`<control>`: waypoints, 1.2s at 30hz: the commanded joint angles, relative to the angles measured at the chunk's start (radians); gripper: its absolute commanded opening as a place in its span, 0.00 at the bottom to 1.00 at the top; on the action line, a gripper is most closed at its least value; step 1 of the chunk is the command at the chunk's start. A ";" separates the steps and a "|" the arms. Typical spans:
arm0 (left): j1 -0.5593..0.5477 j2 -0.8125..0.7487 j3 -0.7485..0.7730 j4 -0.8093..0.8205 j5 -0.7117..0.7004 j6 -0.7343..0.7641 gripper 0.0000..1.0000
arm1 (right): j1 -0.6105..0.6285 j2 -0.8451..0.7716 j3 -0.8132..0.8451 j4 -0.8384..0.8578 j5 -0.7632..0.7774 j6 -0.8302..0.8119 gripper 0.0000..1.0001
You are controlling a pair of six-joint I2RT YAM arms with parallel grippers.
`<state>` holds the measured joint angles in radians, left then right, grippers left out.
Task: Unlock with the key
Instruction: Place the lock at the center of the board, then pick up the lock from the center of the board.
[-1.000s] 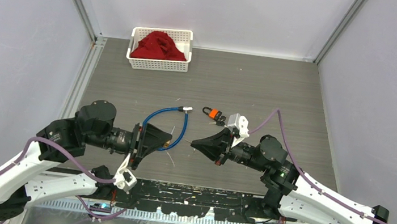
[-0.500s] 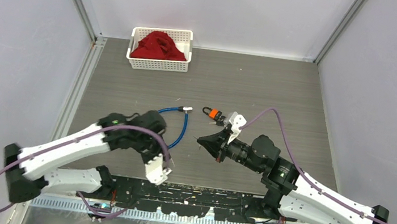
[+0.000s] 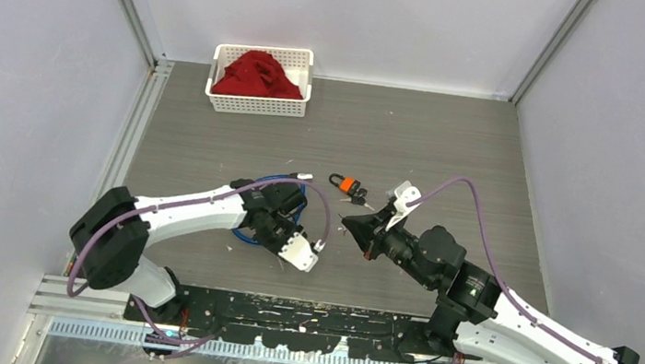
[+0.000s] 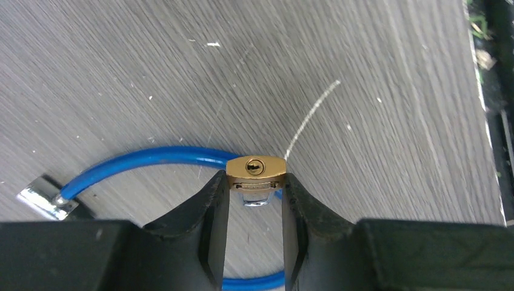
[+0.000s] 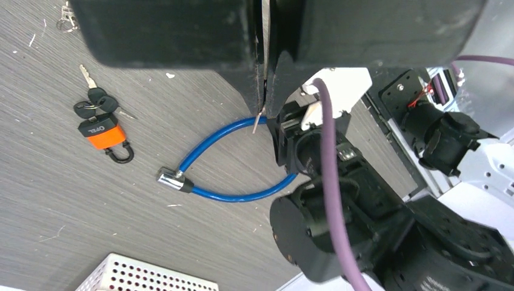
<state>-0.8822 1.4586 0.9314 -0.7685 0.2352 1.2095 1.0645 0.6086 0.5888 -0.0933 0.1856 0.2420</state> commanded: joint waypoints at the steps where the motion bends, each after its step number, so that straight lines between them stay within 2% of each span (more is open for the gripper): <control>1: 0.005 0.048 -0.036 0.173 0.008 -0.088 0.09 | -0.002 -0.009 0.020 0.025 0.065 0.021 0.01; 2: 0.006 0.060 -0.036 0.180 0.014 -0.101 0.14 | -0.002 -0.008 0.022 0.024 0.067 0.022 0.01; 5: 0.023 0.077 -0.011 0.165 0.056 -0.143 0.48 | -0.003 -0.006 0.031 0.019 0.072 0.026 0.01; 7: 0.039 0.080 0.017 0.115 0.076 -0.150 0.60 | -0.003 -0.002 0.039 0.013 0.082 0.025 0.01; 8: 0.051 0.078 0.025 0.089 0.097 -0.150 0.70 | -0.003 0.002 0.044 0.010 0.088 0.025 0.01; 10: 0.080 0.057 0.049 0.043 0.140 -0.145 0.78 | -0.002 0.010 0.056 0.001 0.093 0.025 0.01; 13: 0.138 0.029 0.072 -0.014 0.203 -0.137 0.81 | -0.002 0.020 0.069 -0.010 0.096 0.035 0.01; 18: 0.230 0.057 0.138 -0.158 0.313 -0.131 0.76 | -0.003 0.023 0.095 -0.035 0.102 0.056 0.01; 21: 0.278 0.157 0.253 -0.300 0.345 -0.157 0.74 | -0.002 0.030 0.114 -0.055 0.107 0.060 0.01; 25: 0.339 0.350 0.452 -0.474 0.433 -0.309 0.63 | -0.003 0.047 0.134 -0.078 0.104 0.060 0.01; 27: 0.362 0.406 0.495 -0.481 0.464 -0.393 0.62 | -0.003 0.054 0.137 -0.077 0.096 0.061 0.01; 36: 0.420 0.483 0.492 -0.470 0.428 -0.402 0.62 | -0.001 0.067 0.151 -0.080 0.092 0.062 0.01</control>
<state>-0.4732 1.9354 1.4063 -1.1805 0.6376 0.8364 1.0645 0.6746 0.6872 -0.2104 0.2707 0.2943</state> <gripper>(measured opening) 0.623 0.039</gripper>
